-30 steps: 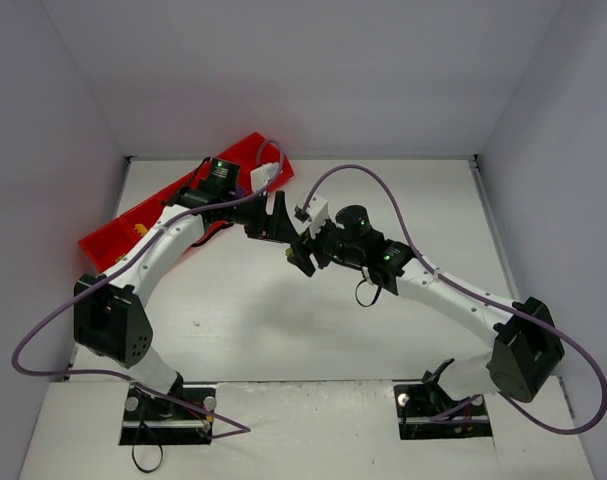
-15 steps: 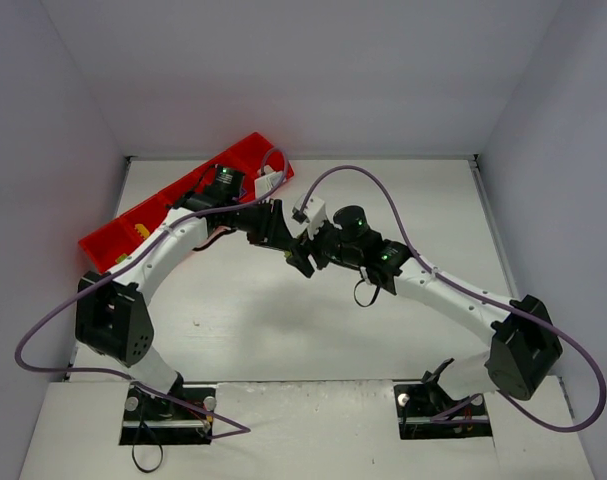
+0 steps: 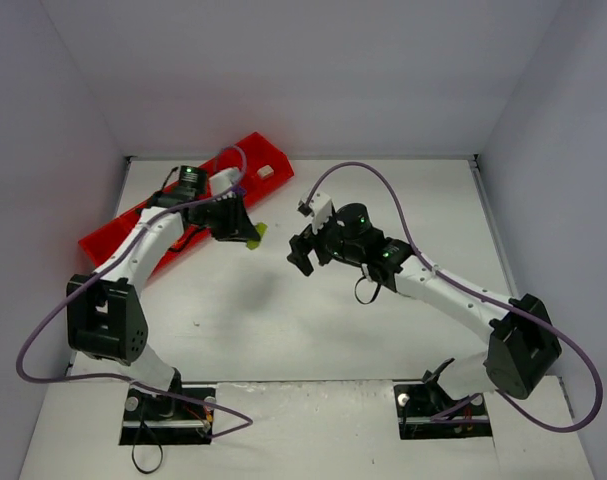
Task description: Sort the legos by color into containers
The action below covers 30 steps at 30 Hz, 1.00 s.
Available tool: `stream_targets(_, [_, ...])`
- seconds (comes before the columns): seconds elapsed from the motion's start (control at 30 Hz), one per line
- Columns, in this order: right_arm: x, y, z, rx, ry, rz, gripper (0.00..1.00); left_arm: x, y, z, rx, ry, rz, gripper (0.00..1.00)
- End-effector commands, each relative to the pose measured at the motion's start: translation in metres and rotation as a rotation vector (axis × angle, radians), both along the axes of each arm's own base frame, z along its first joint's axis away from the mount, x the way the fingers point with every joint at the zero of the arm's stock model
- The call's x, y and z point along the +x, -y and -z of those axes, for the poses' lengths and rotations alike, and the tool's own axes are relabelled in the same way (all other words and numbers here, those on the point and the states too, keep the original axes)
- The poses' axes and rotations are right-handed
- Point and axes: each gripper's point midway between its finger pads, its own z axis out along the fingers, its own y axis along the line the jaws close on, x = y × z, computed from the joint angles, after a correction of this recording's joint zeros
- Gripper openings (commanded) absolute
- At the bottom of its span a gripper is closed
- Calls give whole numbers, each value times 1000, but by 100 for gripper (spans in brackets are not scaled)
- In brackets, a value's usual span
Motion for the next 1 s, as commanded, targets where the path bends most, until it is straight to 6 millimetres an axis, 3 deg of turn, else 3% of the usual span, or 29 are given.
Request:
stream_targets(0.0, [20, 8, -25, 91, 30, 84, 85, 37, -79, -23, 180, 138, -324, 0])
stream_targets(0.07, [28, 20, -21, 94, 9, 135, 85, 45, -114, -23, 298, 161, -469, 0])
stream_targets(0.1, [30, 22, -21, 95, 2, 149, 85, 51, -149, -26, 409, 186, -620, 0])
stream_targets(0.17, [34, 30, -14, 101, -43, 197, 84, 49, -183, -26, 512, 169, -769, 0])
stream_targets(0.2, [36, 32, -12, 101, -50, 210, 84, 48, -212, -28, 570, 161, -895, 0])
stream_targets(0.3, [40, 39, -16, 115, -52, 261, 83, 42, -253, -29, 683, 143, -1070, 0])
stream_targets(0.33, [42, 41, -16, 116, -50, 276, 83, 39, -277, -27, 713, 124, -1141, 0])
stream_targets(0.43, [48, 51, -17, 117, -46, 337, 83, 35, -314, -19, 775, 78, -1243, 0])
stream_targets(0.77, [58, 89, -17, 105, -67, 493, 80, 40, -381, 12, 819, -46, -1394, 1])
stream_targets(0.9, [62, 102, -15, 109, -91, 558, 80, 49, -391, 29, 819, -84, -1384, 14])
stream_targets(0.97, [63, 112, -10, 94, -112, 607, 79, 51, -392, 35, 823, -105, -1376, 27])
